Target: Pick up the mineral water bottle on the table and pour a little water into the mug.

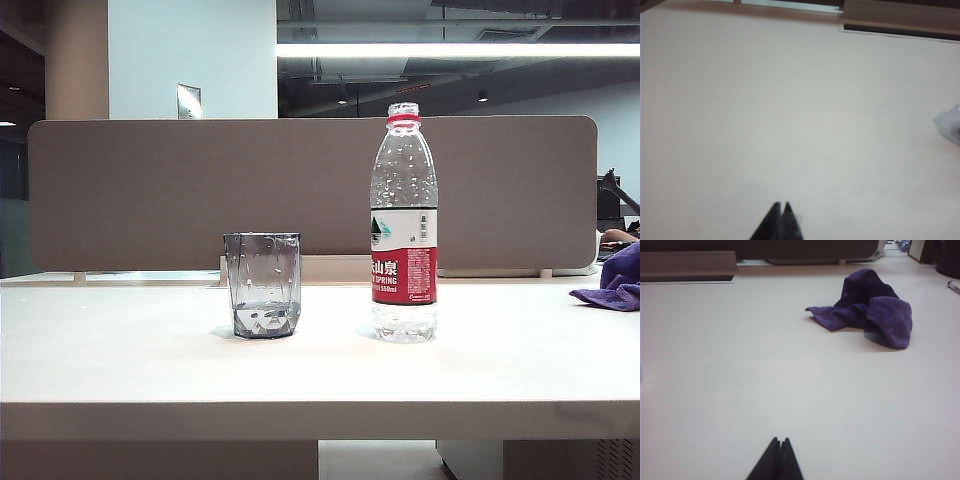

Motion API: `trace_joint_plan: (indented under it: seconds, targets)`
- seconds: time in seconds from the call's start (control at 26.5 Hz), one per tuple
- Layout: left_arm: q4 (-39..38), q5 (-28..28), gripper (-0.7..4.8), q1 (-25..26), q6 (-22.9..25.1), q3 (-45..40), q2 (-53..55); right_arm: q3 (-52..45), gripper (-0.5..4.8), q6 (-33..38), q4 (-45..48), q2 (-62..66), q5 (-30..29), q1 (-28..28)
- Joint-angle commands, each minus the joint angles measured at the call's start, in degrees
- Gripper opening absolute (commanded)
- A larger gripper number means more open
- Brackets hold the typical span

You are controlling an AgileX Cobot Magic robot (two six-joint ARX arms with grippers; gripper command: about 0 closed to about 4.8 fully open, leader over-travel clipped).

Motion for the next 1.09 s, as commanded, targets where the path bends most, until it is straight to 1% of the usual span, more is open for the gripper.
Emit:
trace_joint_plan:
  seconds: [0.04, 0.19, 1.09]
  targets:
    - [1.1, -0.2, -0.03, 0.0, 0.5, -0.5, 0.0, -0.4, -0.06, -0.1, 0.8, 0.0, -0.1, 0.0]
    - [1.2, -0.2, -0.03, 0.0, -0.4, -0.5, 0.0, -0.4, -0.06, -0.1, 0.8, 0.0, -0.1, 0.0]
    - [1.1, -0.2, -0.03, 0.0, -0.2, -0.5, 0.0, -0.4, -0.06, -0.1, 0.8, 0.0, -0.1, 0.0]
